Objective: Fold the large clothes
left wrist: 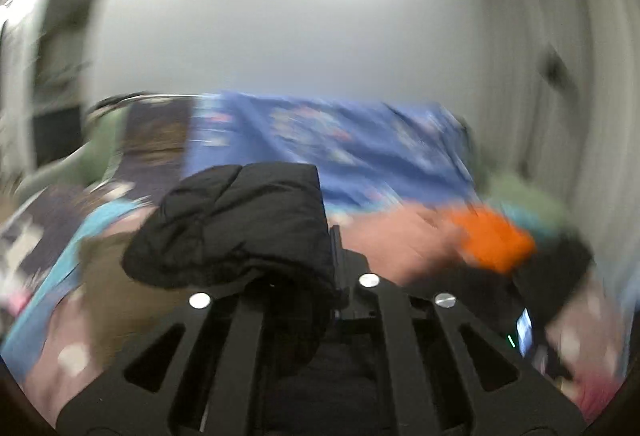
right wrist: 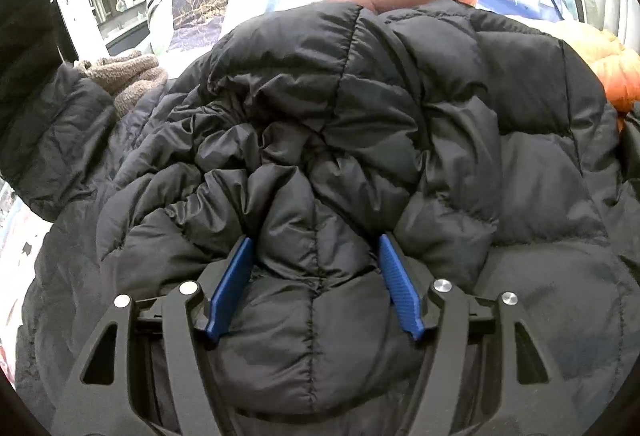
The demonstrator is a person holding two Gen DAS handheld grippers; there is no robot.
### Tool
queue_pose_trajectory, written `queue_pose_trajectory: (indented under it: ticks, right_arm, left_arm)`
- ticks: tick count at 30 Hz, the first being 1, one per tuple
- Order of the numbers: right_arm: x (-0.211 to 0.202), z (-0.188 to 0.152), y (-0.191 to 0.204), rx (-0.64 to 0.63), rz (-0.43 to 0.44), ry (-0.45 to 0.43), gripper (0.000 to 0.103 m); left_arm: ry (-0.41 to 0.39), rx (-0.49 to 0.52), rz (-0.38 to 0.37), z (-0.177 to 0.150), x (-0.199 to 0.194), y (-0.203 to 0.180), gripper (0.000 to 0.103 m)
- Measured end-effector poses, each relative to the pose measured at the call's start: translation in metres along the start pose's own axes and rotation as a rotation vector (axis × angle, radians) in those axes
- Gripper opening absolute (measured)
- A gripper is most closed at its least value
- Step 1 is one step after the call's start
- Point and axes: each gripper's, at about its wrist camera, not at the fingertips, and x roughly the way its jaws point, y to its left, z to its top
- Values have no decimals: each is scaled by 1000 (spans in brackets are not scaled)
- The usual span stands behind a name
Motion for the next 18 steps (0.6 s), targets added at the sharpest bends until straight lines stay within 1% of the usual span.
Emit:
queue_pose_trajectory:
  ticks: [1, 2, 4, 5, 7, 8, 9, 10, 12, 14, 16, 18]
  right_arm:
    - [-3, 0, -4, 17, 17, -6, 67]
    - [-6, -1, -8, 37, 31, -12, 67]
    - [-17, -4, -20, 95, 61, -24, 67]
    - [-26, -6, -27, 128, 76, -26, 67]
    - [-46, -11, -40, 172, 87, -35, 67]
    - [-55, -13, -44, 185, 87, -43, 68]
    - [-68, -14, -51, 198, 91, -60, 68]
    - [-77, -15, -56, 205, 86, -71, 68]
    - [-94, -14, -63, 211, 73, -95, 68]
    - [-111, -11, -64, 202, 74, -117, 68]
    - [-126, -7, -56, 167, 73, -147, 68]
    - [-139, -3, -38, 104, 78, -181, 69]
  left_arm:
    - [35, 62, -22, -6, 14, -26, 19]
    - [88, 140, -31, -19, 36, -57, 39]
    - [183, 240, -24, -48, 71, -99, 63]
    - [222, 269, -27, -61, 82, -110, 67]
    - [334, 318, -45, -90, 111, -126, 68]
    - [366, 319, -56, -100, 119, -124, 71]
    - [405, 306, -78, -110, 125, -121, 72]
    - [429, 280, -97, -119, 125, -117, 75]
    - [440, 227, -122, -125, 116, -110, 80]
    - [423, 182, -148, -127, 100, -98, 87]
    - [398, 167, -155, -133, 80, -94, 89]
    - [375, 144, -144, -137, 61, -87, 90]
